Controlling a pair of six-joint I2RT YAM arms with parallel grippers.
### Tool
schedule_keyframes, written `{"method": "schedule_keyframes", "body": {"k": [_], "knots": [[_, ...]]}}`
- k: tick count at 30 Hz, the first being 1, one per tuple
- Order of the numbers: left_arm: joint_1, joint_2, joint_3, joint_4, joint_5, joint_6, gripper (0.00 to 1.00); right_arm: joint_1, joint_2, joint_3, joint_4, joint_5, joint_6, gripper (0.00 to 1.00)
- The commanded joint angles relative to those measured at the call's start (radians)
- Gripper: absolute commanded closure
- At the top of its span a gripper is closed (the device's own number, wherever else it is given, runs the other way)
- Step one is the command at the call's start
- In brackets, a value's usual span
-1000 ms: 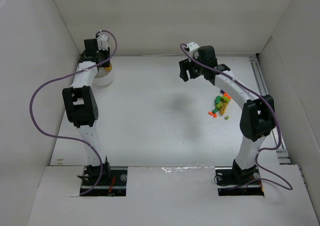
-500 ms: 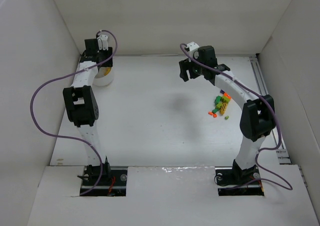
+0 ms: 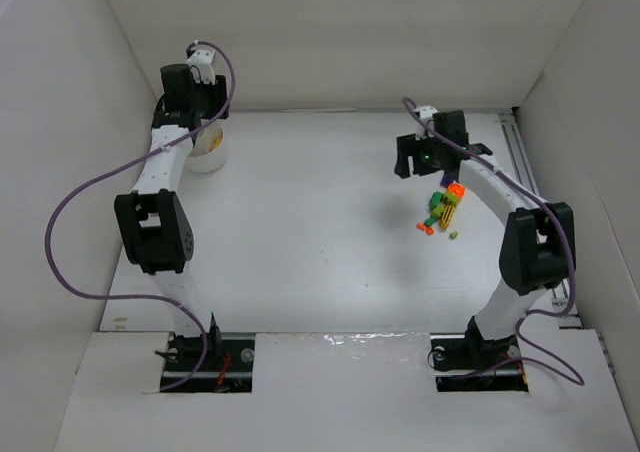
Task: Sort the legos into containers by color
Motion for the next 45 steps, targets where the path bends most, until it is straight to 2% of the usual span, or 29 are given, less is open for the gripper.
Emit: {"method": "schedule_keyframes", "body": {"k": [1, 6, 14, 18, 24, 39, 45], "knots": [[-0.062, -0.186, -0.102, 0.105, 0.047, 0.025, 0.52, -0.122, -0.123, -0.055, -0.067, -0.058, 0.057, 0.24], [-0.141, -0.272, -0.263, 0.165, 0.001, 0.049, 0.5, -0.234, -0.149, -0.099, -0.223, -0.014, 0.068, 0.27], [-0.15, -0.305, -0.335, 0.183, -0.024, 0.039, 0.5, -0.225, -0.195, -0.119, -0.416, 0.109, 0.015, 0.29], [-0.15, -0.325, -0.355, 0.192, -0.033, 0.039, 0.5, -0.213, -0.204, -0.142, -0.486, 0.153, -0.062, 0.3], [-0.15, -0.334, -0.375, 0.214, -0.033, 0.025, 0.5, -0.193, -0.204, -0.184, -0.496, 0.198, -0.067, 0.3], [-0.15, -0.334, -0.366, 0.205, -0.042, 0.014, 0.5, -0.145, -0.037, -0.162, -0.407, 0.258, 0.053, 0.29], [-0.15, -0.334, -0.357, 0.205, -0.051, 0.023, 0.5, -0.145, -0.008, -0.162, -0.36, 0.319, 0.062, 0.35]]}}
